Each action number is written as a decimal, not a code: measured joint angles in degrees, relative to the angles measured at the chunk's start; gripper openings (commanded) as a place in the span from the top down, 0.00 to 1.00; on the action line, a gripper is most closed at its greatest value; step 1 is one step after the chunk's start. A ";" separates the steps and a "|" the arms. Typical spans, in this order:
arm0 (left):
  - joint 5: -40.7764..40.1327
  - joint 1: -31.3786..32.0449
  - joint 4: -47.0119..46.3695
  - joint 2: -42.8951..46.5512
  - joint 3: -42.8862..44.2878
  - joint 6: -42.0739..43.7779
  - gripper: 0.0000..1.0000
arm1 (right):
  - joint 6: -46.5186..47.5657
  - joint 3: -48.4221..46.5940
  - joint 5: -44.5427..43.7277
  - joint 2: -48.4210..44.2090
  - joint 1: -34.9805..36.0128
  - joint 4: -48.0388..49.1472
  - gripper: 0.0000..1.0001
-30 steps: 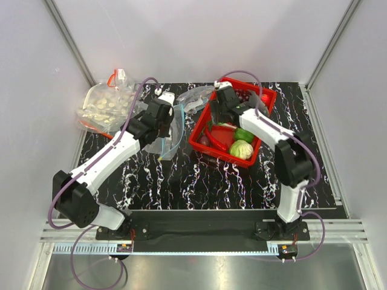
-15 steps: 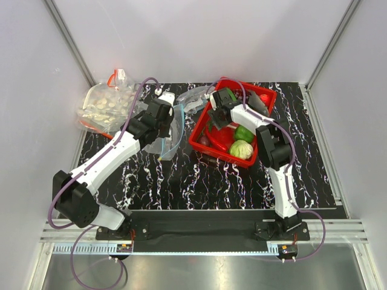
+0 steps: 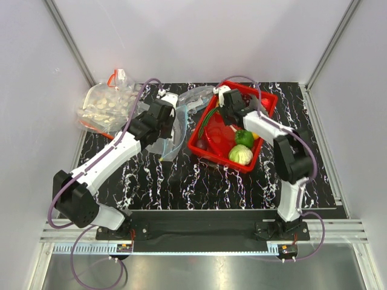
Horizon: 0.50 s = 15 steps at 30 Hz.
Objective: Place the food in the zip-top bag and seal the zipper
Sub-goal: Pick up the fake vegetable from the bin.
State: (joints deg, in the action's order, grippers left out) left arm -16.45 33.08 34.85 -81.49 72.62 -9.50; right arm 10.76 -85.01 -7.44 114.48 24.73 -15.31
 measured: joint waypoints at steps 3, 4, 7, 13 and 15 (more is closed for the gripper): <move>-0.04 0.94 -0.55 0.00 0.00 0.70 1.00 | -2.56 3.67 0.02 -8.70 0.07 1.44 1.00; -0.07 1.18 -0.79 0.00 0.00 0.90 1.00 | -3.32 4.09 0.00 -10.99 0.11 1.55 1.00; -0.09 1.62 -1.57 0.00 0.00 1.22 1.00 | -5.99 4.33 0.09 -17.53 0.26 2.47 1.00; -0.11 1.64 -2.01 0.00 -0.02 1.77 1.00 | -10.67 9.16 2.80 -28.35 0.44 3.58 1.00; -0.13 1.64 -2.03 0.00 -0.02 1.79 1.00 | -12.15 12.85 5.64 -32.61 0.46 4.07 1.00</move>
State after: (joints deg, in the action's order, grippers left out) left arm -16.58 34.72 32.82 -81.49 72.60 -7.70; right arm -1.39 -72.16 -1.80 81.87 25.19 -11.25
